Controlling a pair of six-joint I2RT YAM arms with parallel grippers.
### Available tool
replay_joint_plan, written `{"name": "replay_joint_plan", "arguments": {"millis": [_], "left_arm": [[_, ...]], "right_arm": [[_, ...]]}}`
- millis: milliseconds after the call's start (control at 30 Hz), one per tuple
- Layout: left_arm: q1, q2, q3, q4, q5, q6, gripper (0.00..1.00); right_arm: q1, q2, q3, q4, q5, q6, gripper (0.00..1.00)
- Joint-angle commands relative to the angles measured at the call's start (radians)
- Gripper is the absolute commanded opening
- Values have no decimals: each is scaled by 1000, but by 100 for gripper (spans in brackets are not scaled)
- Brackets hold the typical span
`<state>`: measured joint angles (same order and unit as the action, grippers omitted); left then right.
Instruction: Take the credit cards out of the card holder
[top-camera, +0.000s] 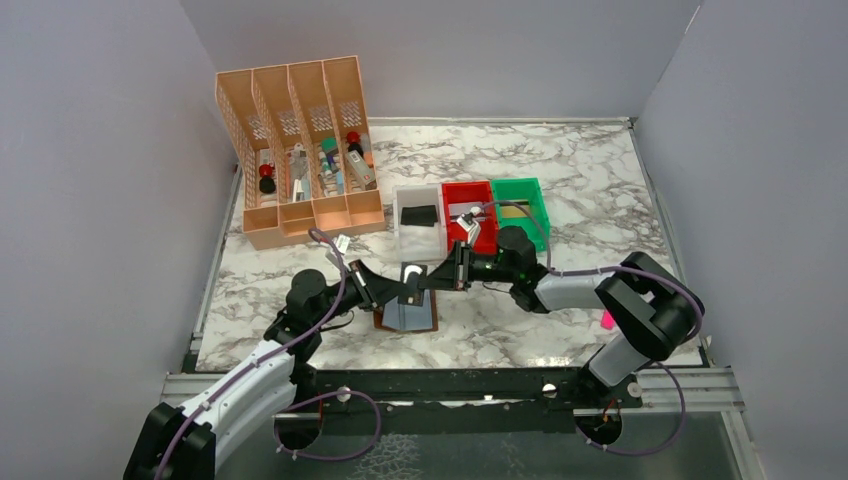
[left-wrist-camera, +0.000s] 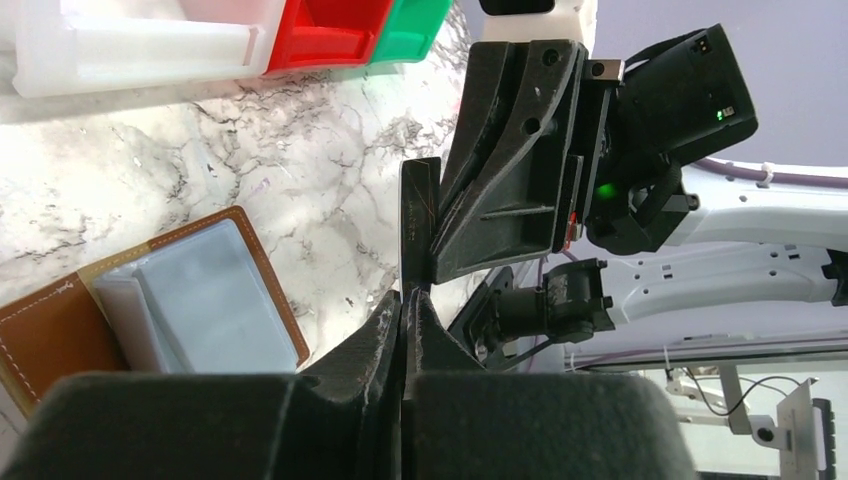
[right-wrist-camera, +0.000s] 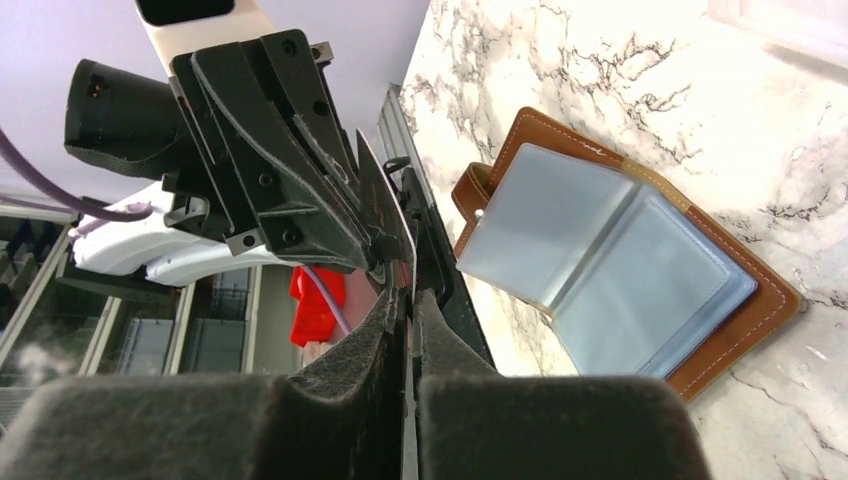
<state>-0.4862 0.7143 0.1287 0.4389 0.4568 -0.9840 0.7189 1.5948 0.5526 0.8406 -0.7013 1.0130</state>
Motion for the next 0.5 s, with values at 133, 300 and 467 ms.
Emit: {"name": "replay_joint_plan", "arguments": {"millis": [133, 300, 467], "left_arm": [[1, -12, -17, 37, -33, -16, 38], [1, -21, -12, -11, -63, 7, 69], [1, -34, 58, -224, -143, 108, 91]], "right_arm": [[-5, -19, -30, 61, -12, 16, 1], [-12, -67, 8, -108, 55, -67, 1], [-14, -138, 136, -446, 239, -282, 1]]}}
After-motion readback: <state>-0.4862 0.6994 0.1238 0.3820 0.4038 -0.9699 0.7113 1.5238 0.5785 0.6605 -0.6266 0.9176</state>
